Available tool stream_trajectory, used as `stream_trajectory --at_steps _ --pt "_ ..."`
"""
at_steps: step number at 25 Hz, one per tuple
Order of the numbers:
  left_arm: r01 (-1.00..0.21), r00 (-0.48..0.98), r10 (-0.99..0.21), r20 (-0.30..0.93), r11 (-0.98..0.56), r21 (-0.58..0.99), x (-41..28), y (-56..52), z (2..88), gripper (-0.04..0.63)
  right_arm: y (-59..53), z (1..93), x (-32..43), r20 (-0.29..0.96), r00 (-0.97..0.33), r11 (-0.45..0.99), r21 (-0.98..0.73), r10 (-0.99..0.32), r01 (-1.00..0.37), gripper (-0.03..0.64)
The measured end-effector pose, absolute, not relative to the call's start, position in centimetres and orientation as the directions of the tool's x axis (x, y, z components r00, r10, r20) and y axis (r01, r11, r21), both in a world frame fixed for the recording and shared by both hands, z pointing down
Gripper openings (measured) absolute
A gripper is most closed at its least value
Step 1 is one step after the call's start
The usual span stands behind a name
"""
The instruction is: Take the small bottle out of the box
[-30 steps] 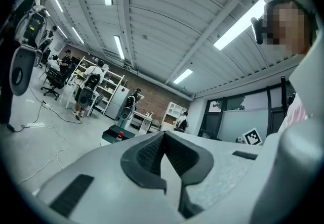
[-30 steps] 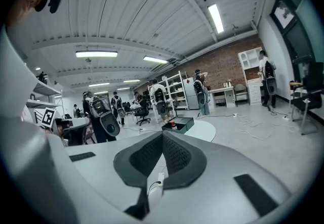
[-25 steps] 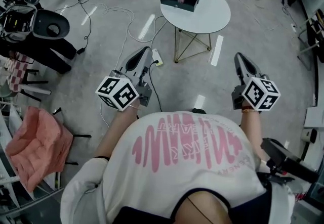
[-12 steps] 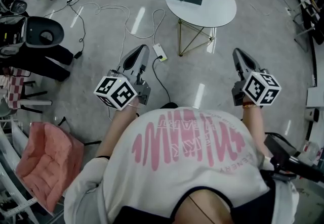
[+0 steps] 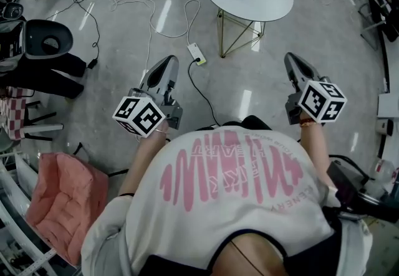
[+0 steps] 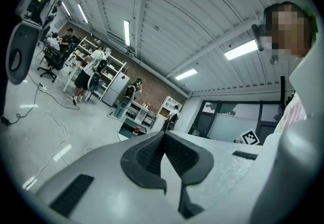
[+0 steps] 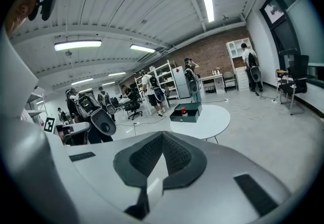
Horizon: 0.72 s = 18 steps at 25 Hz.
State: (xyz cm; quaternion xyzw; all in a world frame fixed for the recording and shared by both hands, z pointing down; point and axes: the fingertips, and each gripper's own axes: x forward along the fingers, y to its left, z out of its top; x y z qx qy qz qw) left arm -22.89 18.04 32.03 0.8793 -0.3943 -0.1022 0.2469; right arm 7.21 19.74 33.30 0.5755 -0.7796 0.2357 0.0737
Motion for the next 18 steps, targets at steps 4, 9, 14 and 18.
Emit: stream_trajectory --at_steps 4,9,14,18 --pt "-0.633 0.683 -0.730 0.026 -0.574 0.520 -23.0 18.6 32.7 0.008 19.8 34.0 6.6 0.413 -0.326 0.226 -0.273 -0.850 -0.935 0.003" --pt "-0.636 0.678 -0.734 0.039 -0.559 0.532 -23.3 18.5 33.4 0.008 19.1 34.7 6.4 0.431 -0.331 0.228 -0.273 -0.840 -0.935 0.003" --pt "-0.648 0.666 -0.744 0.049 -0.545 0.532 -24.0 17.6 34.1 0.007 17.4 35.7 5.0 0.431 -0.359 0.254 -0.284 -0.828 -0.925 0.003" --pt "-0.659 0.656 -0.752 0.059 -0.534 0.529 -24.0 16.5 34.3 0.008 15.3 36.5 4.6 0.430 -0.384 0.270 -0.303 -0.817 -0.914 0.003"
